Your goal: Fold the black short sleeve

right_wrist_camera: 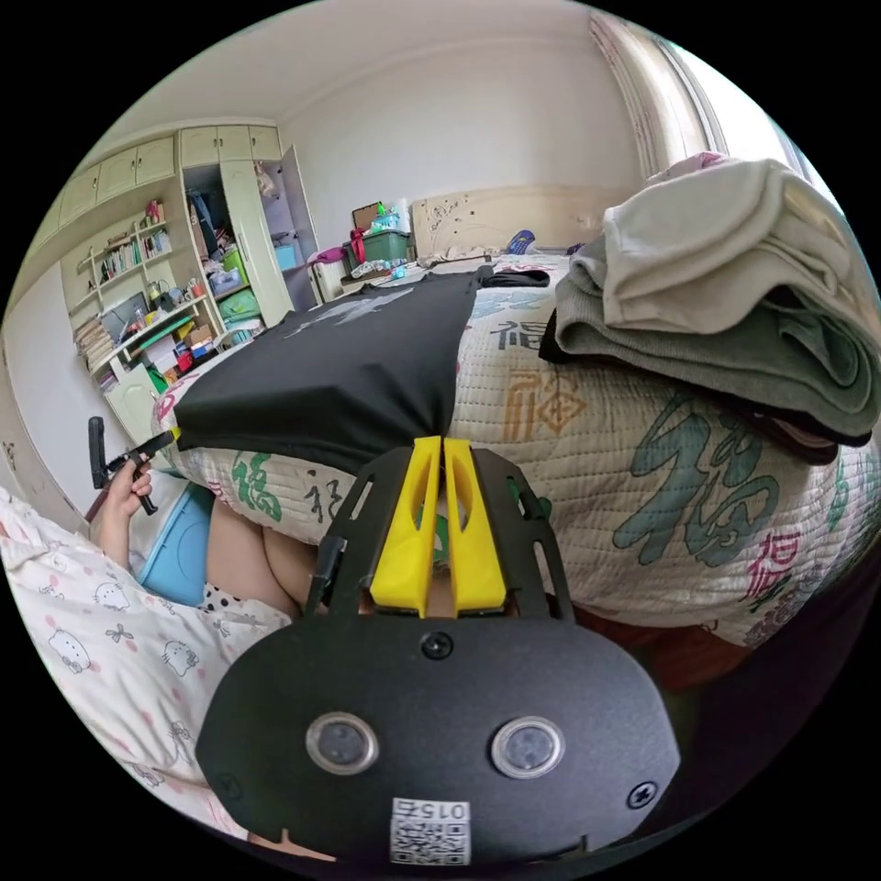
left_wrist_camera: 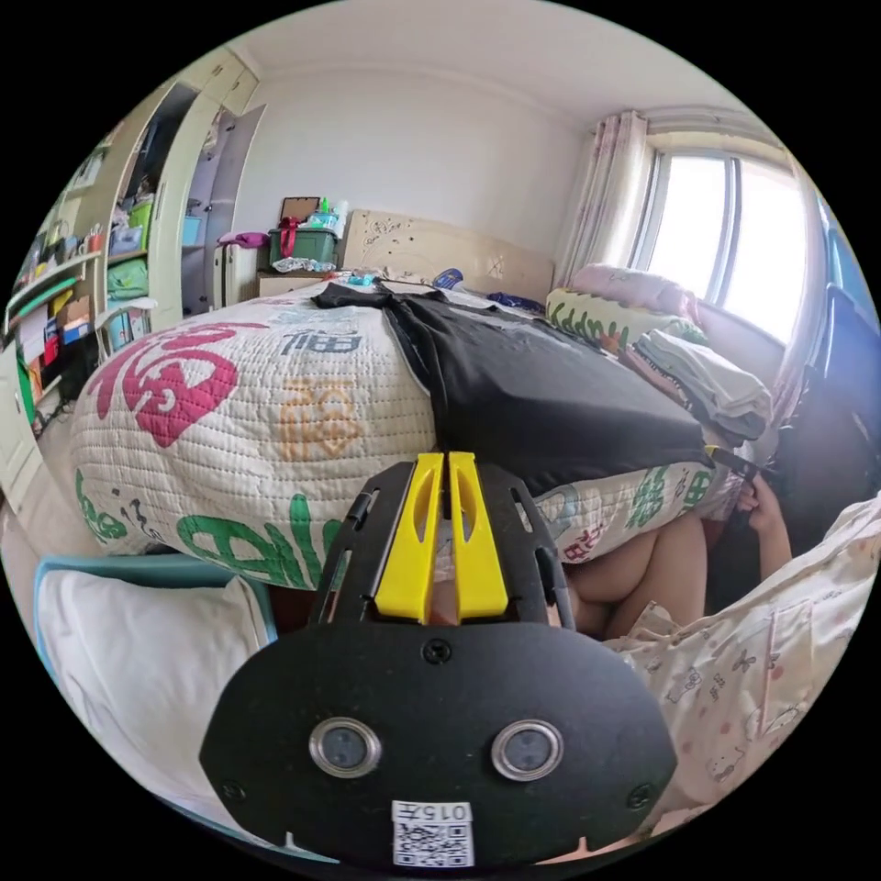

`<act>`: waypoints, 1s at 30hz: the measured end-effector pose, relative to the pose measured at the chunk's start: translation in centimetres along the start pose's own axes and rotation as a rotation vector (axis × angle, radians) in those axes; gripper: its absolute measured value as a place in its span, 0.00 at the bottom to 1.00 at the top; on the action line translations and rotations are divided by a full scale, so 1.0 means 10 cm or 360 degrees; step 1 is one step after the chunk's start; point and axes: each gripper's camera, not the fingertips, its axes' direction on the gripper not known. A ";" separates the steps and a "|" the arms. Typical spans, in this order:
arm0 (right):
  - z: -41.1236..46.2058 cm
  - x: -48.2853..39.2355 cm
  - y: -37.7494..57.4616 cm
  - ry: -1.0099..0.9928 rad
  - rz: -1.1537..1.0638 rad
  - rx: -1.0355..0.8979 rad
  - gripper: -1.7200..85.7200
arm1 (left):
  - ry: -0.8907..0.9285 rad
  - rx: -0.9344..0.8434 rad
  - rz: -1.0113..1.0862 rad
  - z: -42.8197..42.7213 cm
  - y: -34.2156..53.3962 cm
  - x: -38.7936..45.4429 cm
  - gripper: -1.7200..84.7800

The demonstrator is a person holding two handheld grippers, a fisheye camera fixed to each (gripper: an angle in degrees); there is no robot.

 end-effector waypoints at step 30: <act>-3.58 -1.24 1.99 -0.1004 -0.0007 0.1582 0.01 | -0.0010 -0.0033 -0.0028 -0.02 -0.08 -0.25 0.03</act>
